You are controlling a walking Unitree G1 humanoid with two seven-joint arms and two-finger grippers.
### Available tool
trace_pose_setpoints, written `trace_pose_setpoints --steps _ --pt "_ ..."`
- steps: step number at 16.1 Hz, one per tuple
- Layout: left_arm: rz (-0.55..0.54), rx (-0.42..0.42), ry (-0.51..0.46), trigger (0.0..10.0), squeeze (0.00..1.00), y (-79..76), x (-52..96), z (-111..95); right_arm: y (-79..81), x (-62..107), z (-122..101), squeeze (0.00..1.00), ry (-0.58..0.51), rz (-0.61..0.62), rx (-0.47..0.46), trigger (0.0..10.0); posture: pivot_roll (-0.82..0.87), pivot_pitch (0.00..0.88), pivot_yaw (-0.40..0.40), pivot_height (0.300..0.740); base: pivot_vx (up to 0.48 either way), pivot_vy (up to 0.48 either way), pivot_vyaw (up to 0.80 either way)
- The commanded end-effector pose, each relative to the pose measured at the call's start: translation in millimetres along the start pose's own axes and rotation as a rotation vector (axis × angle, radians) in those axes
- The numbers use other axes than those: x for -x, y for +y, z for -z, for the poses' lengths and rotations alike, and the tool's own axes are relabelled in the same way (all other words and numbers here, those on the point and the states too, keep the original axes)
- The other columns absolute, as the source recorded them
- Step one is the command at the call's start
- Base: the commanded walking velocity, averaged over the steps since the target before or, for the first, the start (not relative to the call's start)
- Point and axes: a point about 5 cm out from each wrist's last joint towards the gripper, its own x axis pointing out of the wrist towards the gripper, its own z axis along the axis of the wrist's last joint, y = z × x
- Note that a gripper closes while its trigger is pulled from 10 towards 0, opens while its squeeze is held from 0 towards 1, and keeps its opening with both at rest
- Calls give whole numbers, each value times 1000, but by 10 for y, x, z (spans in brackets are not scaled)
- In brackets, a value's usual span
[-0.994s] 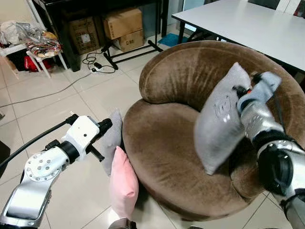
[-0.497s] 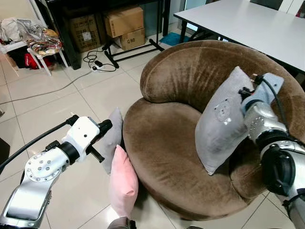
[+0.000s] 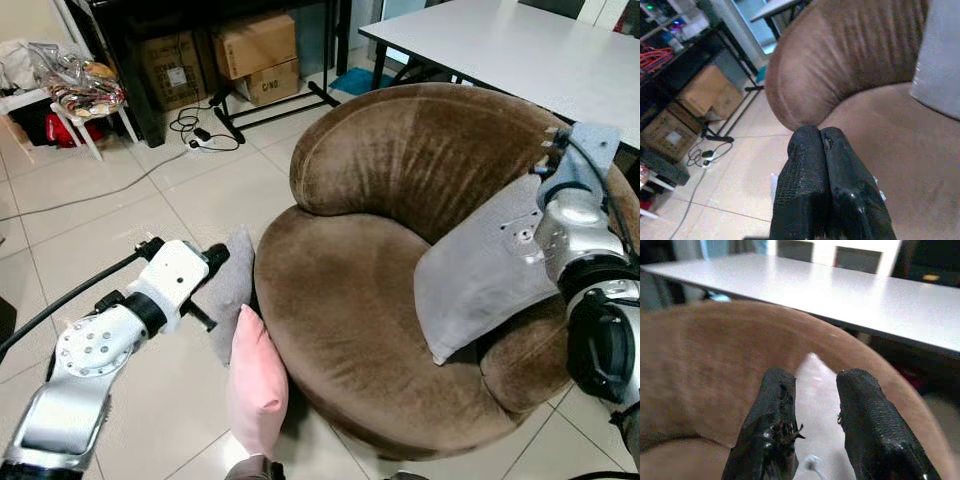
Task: Move the pillow to the sofa from floor
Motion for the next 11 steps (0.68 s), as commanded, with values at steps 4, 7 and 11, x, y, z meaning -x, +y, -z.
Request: trace_pose_setpoints --steps 4,7,11 --pt "-125 105 23 10000 0 4 -68 44 42 72 92 1000 -66 -141 -85 10000 -41 0 17 740 0 0 0" --pt "-172 179 15 10000 0 -157 -132 56 104 490 406 1000 -139 -305 -138 10000 -68 0 28 740 0 0 0" --pt "-357 260 -35 10000 0 -133 -99 83 253 1268 674 1000 -43 -423 -218 10000 -86 0 27 740 0 0 0"
